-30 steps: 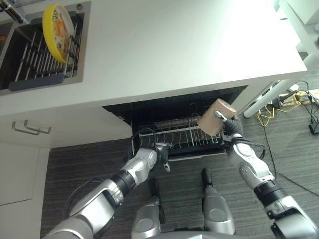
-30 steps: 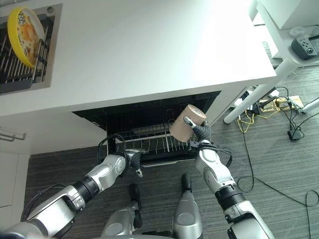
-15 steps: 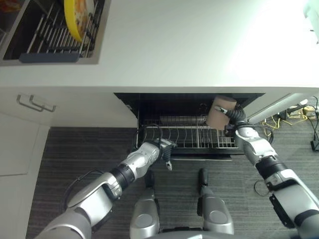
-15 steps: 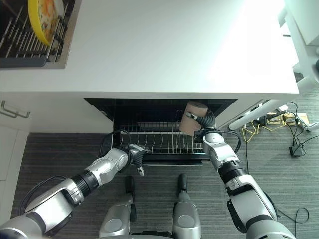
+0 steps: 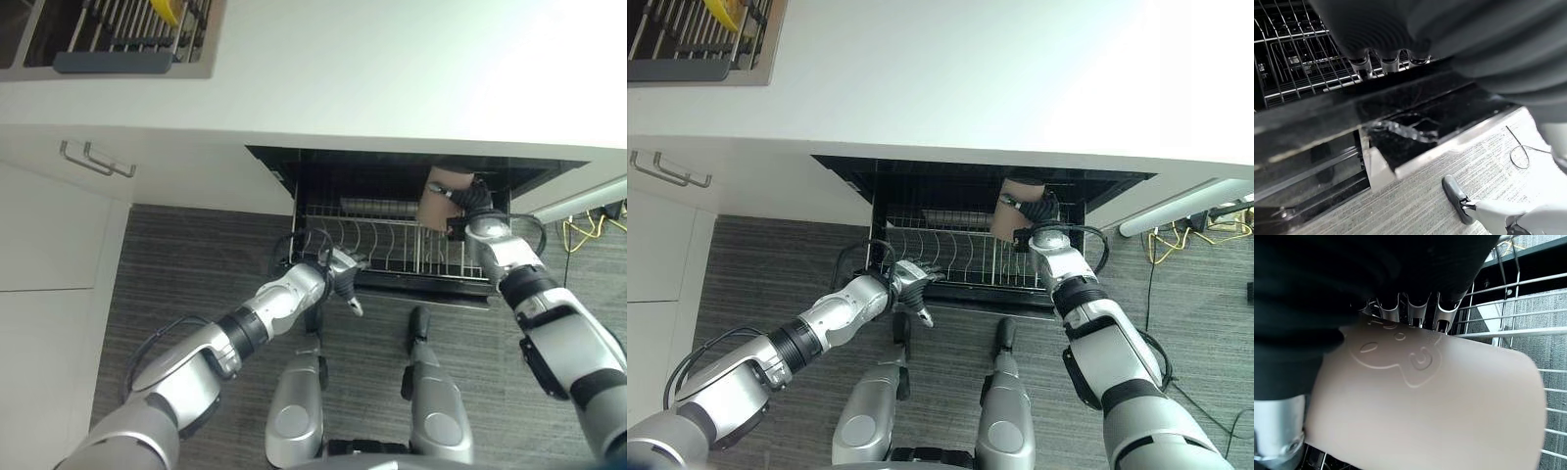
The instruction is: Place the dishes in the dishwasher.
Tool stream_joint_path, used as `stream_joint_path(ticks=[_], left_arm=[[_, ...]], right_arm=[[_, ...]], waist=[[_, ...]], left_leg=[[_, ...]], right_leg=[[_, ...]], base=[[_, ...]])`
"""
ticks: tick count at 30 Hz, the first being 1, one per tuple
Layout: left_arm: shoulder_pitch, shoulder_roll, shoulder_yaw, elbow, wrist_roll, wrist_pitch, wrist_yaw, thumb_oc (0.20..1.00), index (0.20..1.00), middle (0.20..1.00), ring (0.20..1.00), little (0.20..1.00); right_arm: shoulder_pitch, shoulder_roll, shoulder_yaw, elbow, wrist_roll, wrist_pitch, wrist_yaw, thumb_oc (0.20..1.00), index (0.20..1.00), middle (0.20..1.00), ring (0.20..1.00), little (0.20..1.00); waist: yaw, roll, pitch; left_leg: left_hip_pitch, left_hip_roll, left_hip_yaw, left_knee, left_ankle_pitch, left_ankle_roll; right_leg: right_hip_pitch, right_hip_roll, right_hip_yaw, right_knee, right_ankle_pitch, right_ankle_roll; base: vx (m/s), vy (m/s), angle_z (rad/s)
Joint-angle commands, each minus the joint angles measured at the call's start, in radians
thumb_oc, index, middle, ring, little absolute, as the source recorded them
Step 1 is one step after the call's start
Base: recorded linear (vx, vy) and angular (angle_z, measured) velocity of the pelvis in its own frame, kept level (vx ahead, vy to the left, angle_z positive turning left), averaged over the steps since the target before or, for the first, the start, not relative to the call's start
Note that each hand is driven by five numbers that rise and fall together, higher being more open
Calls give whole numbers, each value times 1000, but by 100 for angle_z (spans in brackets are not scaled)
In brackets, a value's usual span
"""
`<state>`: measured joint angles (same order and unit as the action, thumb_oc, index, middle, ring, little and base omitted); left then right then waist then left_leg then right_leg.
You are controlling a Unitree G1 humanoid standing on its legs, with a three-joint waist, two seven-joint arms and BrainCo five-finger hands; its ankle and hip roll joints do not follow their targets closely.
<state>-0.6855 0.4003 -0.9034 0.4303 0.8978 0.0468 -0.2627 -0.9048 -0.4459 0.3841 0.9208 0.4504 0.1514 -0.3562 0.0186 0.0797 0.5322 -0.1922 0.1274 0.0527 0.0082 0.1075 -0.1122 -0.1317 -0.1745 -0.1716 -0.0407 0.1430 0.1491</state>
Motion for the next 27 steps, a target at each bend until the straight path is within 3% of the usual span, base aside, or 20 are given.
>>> stream_joint_path(ticks=[1, 11, 16, 22, 23, 24, 27], left_arm=[[189, 94, -156, 174, 144, 59, -22, 1000, 1000, 1000, 1000, 1000], [257, 86, -169, 163, 163, 105, 83, 1000, 1000, 1000, 1000, 1000], [269, 88, -164, 167, 171, 112, 93, 1000, 1000, 1000, 1000, 1000], [279, 92, -173, 174, 175, 139, 113, 1000, 1000, 1000, 1000, 1000], [280, 93, -173, 174, 173, 140, 116, 1000, 1000, 1000, 1000, 1000], [281, 94, -171, 174, 169, 143, 124, 1000, 1000, 1000, 1000, 1000], [284, 90, -164, 176, 144, 163, 158, 1000, 1000, 1000, 1000, 1000]], right_arm=[[-127, -25, -10, 0, -33, -89, -8, 200, 200, 200, 200, 200], [-188, -55, 33, 111, -159, -115, -16, 200, 200, 200, 200, 200], [-181, -80, 45, 133, -223, -114, -40, 200, 200, 200, 200, 200], [-178, -119, 58, 163, -189, -103, -15, 200, 200, 200, 200, 200], [-178, -120, 58, 164, -189, -103, -14, 473, 473, 473, 473, 473], [-176, -118, 60, 166, -195, -104, -10, 1000, 1000, 1000, 1000, 1000], [-166, -104, 58, 170, -173, -97, 6, 1000, 1000, 1000, 1000, 1000]], waist=[[22, 0, -14], [19, 52, -12], [16, 46, -12], [12, 34, -12], [12, 34, -12], [11, 36, -12], [9, 35, -12]], left_leg=[[-32, 14, 55, 91, -61, 19], [-60, -8, 54, 90, -61, 25], [-62, -1, 66, 93, -65, 26], [-69, 2, 67, 103, -72, 30], [-70, 2, 68, 103, -73, 30], [-70, 2, 69, 104, -74, 30], [-71, 4, 73, 108, -76, 31]], right_leg=[[-106, -103, 22, 205, -104, 62], [-157, -117, 40, 238, -120, 54], [-165, -118, 34, 246, -121, 56], [-179, -115, 34, 255, -120, 58], [-180, -115, 34, 255, -120, 58], [-181, -115, 35, 255, -120, 57], [-182, -115, 38, 258, -122, 56]], base=[[4, 51, 1], [15, 83, -4], [-3, -9, 0], [-5, -41, 2], [0, 0, 0], [0, 0, 0], [0, 0, 0]])
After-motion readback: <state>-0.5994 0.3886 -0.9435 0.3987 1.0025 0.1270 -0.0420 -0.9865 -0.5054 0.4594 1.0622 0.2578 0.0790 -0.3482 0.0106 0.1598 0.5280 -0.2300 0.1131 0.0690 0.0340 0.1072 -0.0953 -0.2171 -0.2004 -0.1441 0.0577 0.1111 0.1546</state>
